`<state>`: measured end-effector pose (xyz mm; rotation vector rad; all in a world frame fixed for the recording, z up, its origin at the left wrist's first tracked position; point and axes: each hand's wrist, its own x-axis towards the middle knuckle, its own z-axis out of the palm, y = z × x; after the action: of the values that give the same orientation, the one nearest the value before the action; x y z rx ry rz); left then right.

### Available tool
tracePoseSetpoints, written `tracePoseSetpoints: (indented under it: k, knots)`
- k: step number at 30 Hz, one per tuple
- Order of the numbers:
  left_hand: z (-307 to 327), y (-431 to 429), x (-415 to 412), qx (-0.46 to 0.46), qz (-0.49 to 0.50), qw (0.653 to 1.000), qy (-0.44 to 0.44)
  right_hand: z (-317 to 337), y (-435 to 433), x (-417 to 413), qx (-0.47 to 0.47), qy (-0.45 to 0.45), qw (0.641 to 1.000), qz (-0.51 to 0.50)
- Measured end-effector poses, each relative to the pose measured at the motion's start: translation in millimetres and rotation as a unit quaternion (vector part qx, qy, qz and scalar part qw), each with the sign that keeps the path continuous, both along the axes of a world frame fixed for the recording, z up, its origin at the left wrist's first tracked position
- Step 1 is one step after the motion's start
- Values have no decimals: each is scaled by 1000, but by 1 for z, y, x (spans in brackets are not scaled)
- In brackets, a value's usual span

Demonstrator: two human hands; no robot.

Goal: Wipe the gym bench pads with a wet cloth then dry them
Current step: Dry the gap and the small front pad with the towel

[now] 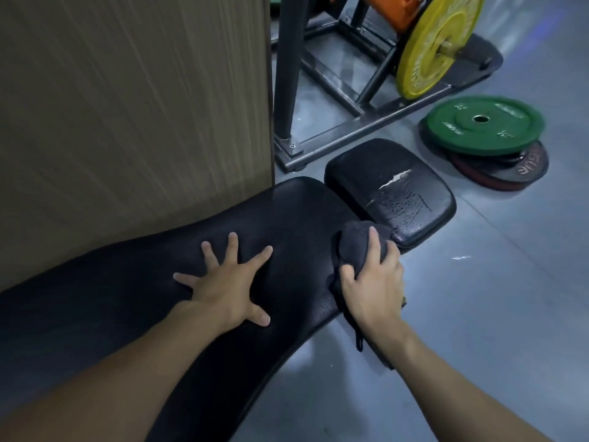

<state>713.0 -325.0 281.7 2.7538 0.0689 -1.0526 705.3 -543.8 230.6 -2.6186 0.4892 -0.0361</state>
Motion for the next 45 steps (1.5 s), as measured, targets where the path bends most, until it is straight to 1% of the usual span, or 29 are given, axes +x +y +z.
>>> tracePoseSetpoints:
  k: [2, 6, 9, 11, 13, 15, 18, 20, 22, 25, 27, 29, 31, 32, 33, 34, 36, 38, 41, 45]
  knots:
    - [-2, -1, 4, 10, -2, 1000, 11, 8, -1, 24, -56, 48, 997, 31]
    - [-4, -2, 9, 36, -15, 999, 24, 14, 0, 55, -117, 86, 985, 89]
    - [-5, 12, 17, 19, 19, 999, -48, 19, 13, 81, -159, 111, 970, 149]
    - [-5, 28, 27, 28, 58, 996, -58, 20, 29, 121, -156, 117, 961, 196]
    - [-6, 36, 36, 44, 84, 995, -20, 19, 49, 164, -120, 131, 956, 233]
    - [-7, 37, 42, 35, 100, 994, -2, 20, 59, 191, -106, 154, 944, 273]
    - [-4, 45, 37, 2, 120, 992, -29, 20, 52, 196, -116, 161, 932, 304]
    - [-6, 62, 23, 27, 147, 987, -63, 18, 46, 196, -149, 141, 923, 327]
    - [-10, 76, 9, 68, 197, 976, -65, 17, 48, 203, -190, 123, 909, 349]
    - [-17, 80, 0, 69, 222, 971, -52, 23, 61, 212, -159, 159, 908, 355]
    - [-18, 78, 3, 52, 224, 972, -47, 28, 84, 207, -185, 164, 889, 386]
    - [-16, 79, 3, 45, 219, 974, -48, 27, 120, 189, -206, 136, 852, 462]
    - [-14, 89, -3, 41, 199, 977, -64, 24, 153, 168, -174, 116, 816, 539]
    - [-13, 98, -8, 43, 187, 979, -73, 23, 162, 163, -151, 111, 808, 558]
    - [-11, 111, -16, 49, 181, 979, -79, 22, 165, 162, -133, 106, 812, 559]
    - [-9, 127, -26, 58, 191, 977, -78, 22, 164, 164, -130, 99, 824, 543]
    - [-6, 163, -49, 75, 245, 965, -61, 20, 158, 164, -169, 89, 854, 484]
    - [-8, 193, -71, 77, 273, 957, -56, 18, 164, 162, -200, 108, 873, 433]
    - [-11, 209, -89, 72, 246, 964, -76, 20, 203, 153, -175, 156, 876, 421]
    - [-16, 217, -103, 66, 224, 964, -125, 19, 267, 121, -137, 160, 871, 443]
